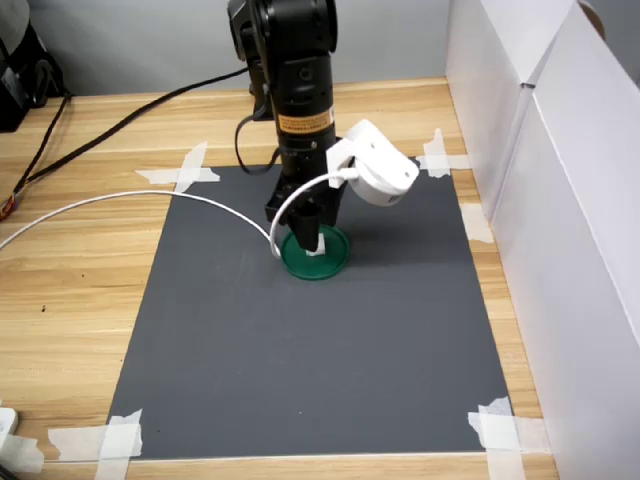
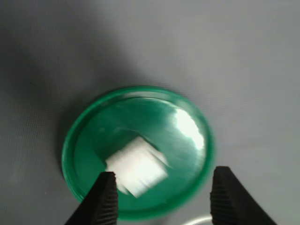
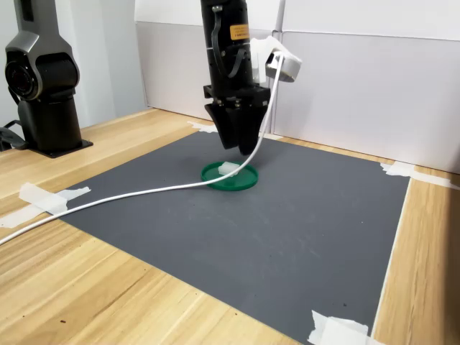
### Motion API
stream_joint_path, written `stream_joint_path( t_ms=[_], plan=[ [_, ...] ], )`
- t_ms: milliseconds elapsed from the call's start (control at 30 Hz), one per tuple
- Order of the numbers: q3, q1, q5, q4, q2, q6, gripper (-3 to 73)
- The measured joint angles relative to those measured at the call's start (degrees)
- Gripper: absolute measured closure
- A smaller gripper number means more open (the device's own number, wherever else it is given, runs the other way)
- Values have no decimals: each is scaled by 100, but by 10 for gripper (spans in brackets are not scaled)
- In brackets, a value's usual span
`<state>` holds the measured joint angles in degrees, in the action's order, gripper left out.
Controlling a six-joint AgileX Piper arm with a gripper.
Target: Grasp a white terminal and put it in the green lid.
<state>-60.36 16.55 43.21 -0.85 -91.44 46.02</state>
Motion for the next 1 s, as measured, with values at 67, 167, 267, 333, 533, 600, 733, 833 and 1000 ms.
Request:
stream_joint_path(
  t_ms=[67, 167, 267, 333, 533, 600, 733, 833, 1000],
  plan=[
    [0, 0, -65, 4, 236, 0, 188],
    [0, 0, -100, 85, 616, 0, 190],
    [0, 0, -100, 244, 1113, -6, 222],
    [0, 0, -95, 398, 1407, -10, 285],
    [61, 0, -178, 641, 2420, -289, 620],
    [153, 0, -418, 641, 2800, -587, 675],
    [598, 0, -866, 547, 3814, -1245, 707],
    [1137, 0, -1156, 391, 4603, -1796, 709],
    [2004, -55, -1329, 85, 5947, -3095, 710]
  ],
)
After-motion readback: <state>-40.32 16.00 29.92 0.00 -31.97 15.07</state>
